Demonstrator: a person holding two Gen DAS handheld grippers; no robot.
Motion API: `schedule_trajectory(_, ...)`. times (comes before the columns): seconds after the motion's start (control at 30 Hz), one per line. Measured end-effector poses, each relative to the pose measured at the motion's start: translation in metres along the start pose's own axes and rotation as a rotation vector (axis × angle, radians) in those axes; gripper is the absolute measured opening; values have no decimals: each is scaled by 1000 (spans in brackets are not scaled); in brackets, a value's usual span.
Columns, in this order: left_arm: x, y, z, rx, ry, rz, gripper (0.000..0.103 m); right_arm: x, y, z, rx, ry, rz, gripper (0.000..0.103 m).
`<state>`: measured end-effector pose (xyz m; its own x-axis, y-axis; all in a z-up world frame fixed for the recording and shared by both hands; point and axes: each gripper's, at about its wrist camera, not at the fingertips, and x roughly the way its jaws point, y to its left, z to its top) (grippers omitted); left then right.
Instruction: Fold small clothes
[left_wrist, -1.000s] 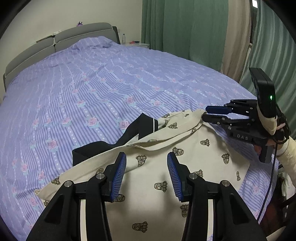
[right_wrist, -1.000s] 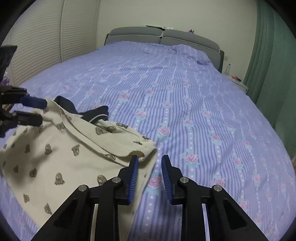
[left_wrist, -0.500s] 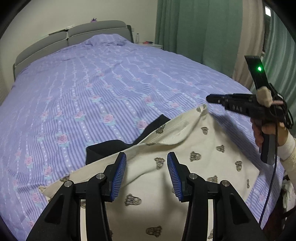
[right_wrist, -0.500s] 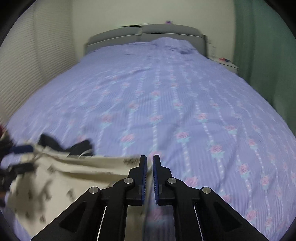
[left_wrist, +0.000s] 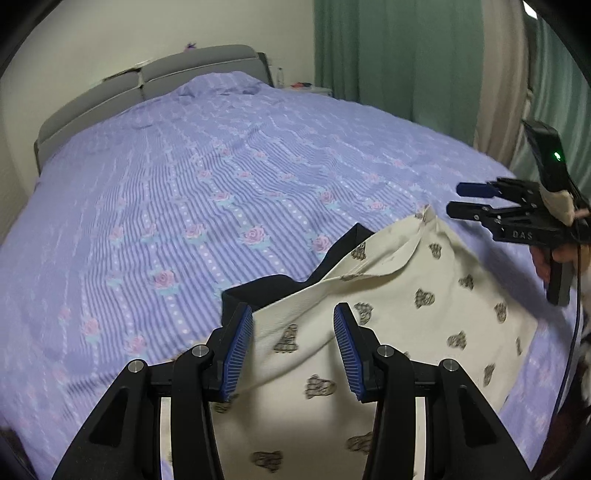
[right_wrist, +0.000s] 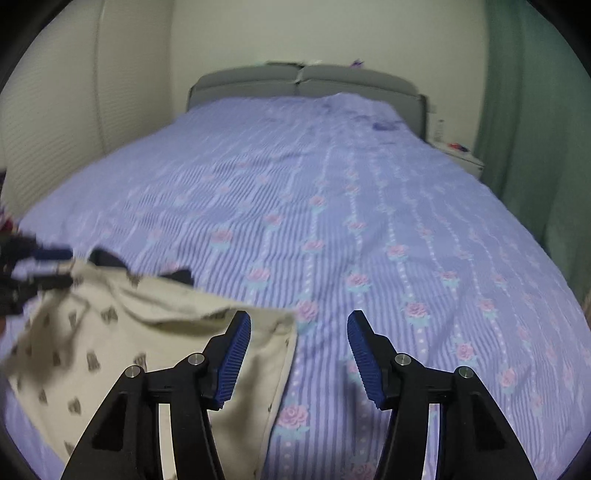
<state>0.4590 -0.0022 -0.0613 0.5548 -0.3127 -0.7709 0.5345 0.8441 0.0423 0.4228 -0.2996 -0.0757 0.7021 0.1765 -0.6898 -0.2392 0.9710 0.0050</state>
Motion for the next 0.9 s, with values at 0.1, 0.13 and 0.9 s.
schedule_trajectory(0.1, 3, 3, 4, 18, 14, 12, 46, 15, 1, -1, -2, 37, 45, 55)
schedule_trajectory(0.13, 5, 4, 5, 18, 19, 17, 46, 19, 1, -1, -1, 48, 52, 55)
schedule_trajectory(0.9, -34, 82, -75, -378, -80, 192, 53, 6, 24, -7, 124, -50, -70, 54)
